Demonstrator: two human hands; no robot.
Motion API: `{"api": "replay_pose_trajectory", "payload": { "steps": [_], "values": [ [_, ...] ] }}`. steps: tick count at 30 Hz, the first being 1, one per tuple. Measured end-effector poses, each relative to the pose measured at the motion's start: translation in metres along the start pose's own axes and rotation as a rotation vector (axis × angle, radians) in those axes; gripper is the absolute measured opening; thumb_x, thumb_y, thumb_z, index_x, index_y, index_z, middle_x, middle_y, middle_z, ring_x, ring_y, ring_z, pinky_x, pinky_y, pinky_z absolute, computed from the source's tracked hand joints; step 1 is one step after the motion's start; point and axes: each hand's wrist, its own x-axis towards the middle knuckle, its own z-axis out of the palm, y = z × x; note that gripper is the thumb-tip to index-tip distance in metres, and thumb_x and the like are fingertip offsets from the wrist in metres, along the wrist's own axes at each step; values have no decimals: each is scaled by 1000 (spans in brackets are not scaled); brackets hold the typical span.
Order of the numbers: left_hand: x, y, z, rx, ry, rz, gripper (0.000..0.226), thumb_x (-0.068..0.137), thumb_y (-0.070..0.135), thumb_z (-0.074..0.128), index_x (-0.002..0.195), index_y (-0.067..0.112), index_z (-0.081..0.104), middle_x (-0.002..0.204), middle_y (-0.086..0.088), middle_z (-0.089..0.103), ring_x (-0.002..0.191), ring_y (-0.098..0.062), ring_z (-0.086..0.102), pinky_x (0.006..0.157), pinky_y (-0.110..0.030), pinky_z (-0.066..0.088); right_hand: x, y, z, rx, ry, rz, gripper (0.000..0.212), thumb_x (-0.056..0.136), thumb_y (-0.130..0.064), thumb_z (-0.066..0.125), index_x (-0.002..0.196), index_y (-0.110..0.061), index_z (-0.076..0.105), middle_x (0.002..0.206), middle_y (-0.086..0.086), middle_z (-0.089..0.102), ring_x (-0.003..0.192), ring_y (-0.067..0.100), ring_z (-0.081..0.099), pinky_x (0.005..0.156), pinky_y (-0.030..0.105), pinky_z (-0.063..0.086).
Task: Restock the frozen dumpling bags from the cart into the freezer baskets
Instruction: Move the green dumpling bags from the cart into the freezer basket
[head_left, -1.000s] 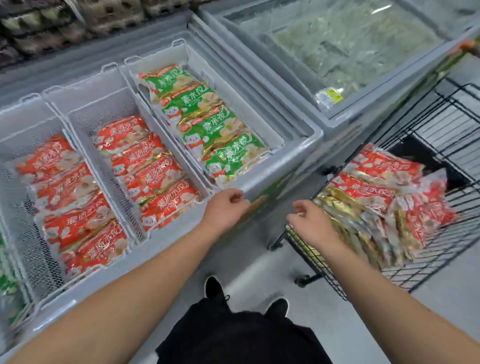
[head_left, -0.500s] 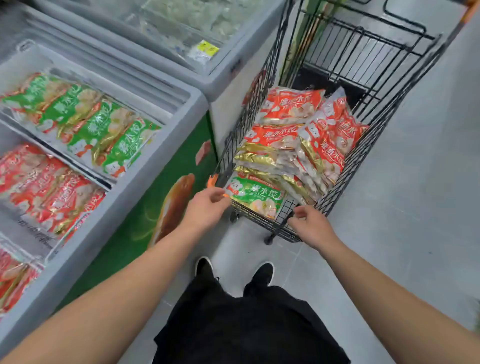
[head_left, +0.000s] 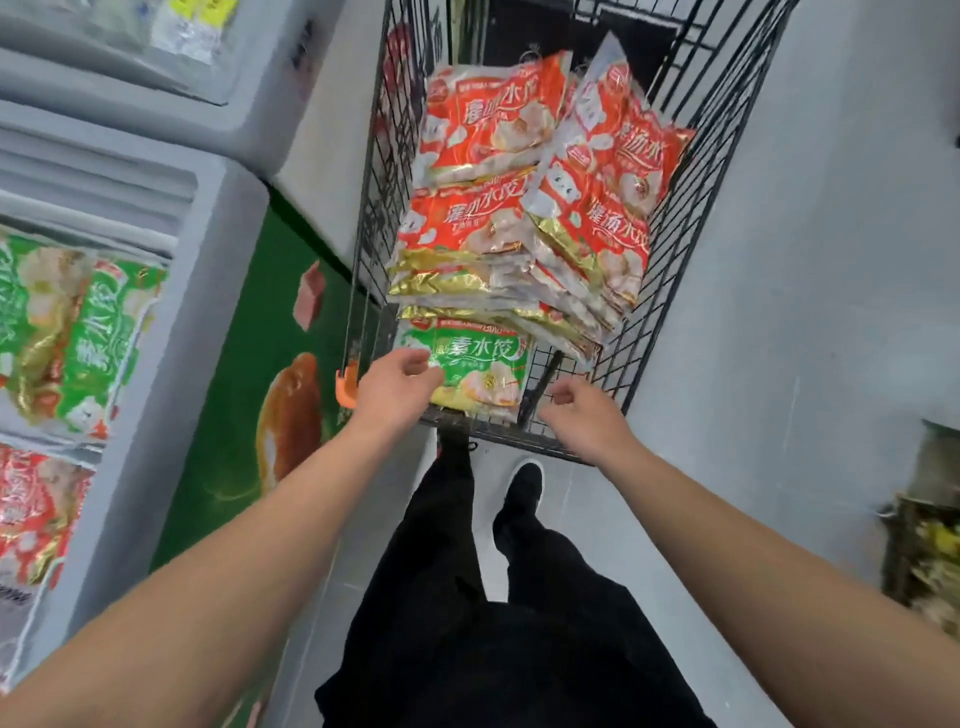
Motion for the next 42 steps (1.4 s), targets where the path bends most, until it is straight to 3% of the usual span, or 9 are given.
{"api": "replay_pose_trajectory", "payload": {
  "steps": [6,15,18,24,30,32,34,38,42],
  "values": [
    [71,-3,17,44,-104,-76,48,93,33,63,138,18,56,136,2,60,126,-20,55,112,-43,40,72,-5,30,59,-30,156,38,94,-25,60,129,-12,53,111,1,56,104,23,58,84,29,43],
    [155,-39,50,133,-192,-227,56,95,31,61,147,15,46,151,-4,47,136,-23,46,115,-40,35,175,25,86,260,-11,401,50,88,-20,68,132,-9,46,116,5,56,103,21,54,85,29,42],
    [173,-51,58,118,-177,-279,58,94,31,62,147,15,44,153,-5,45,136,-25,46,111,-36,36,202,32,103,367,1,477,59,88,-27,70,136,-8,41,126,8,59,109,25,60,85,30,45],
    [191,-58,69,140,-131,-327,62,94,30,60,150,14,38,153,-7,42,136,-28,45,106,-35,38,214,47,114,374,65,550,36,90,-21,66,123,-10,59,111,4,66,104,26,64,95,41,54],
    [208,-59,86,153,-91,-358,53,96,19,58,145,9,40,144,-10,48,122,-27,54,86,-25,37,205,76,104,510,52,648,42,81,-9,72,118,-13,52,109,9,67,94,28,69,86,48,59],
    [216,-58,89,139,-69,-380,47,99,14,51,144,7,40,136,-9,54,99,-21,59,75,-21,42,214,78,100,631,54,660,44,80,-3,71,120,-10,56,110,9,69,90,27,71,77,41,61],
    [224,-62,90,108,-39,-434,38,101,12,47,139,7,45,122,-7,59,81,-14,55,65,-23,42,221,76,96,816,33,692,30,87,-5,67,116,-7,59,104,10,72,84,26,72,69,38,61],
    [221,-67,83,47,-25,-565,16,100,10,50,109,7,63,110,-10,69,75,-18,61,61,-27,48,215,71,88,856,32,728,13,91,-4,61,104,-7,63,97,13,74,85,32,74,76,55,60],
    [196,-53,76,12,-16,-542,20,96,7,53,76,10,56,100,-19,72,76,-28,67,56,-32,49,191,59,69,768,47,674,9,92,-11,64,101,-8,64,92,10,72,78,27,71,61,39,61]
  ]
}}
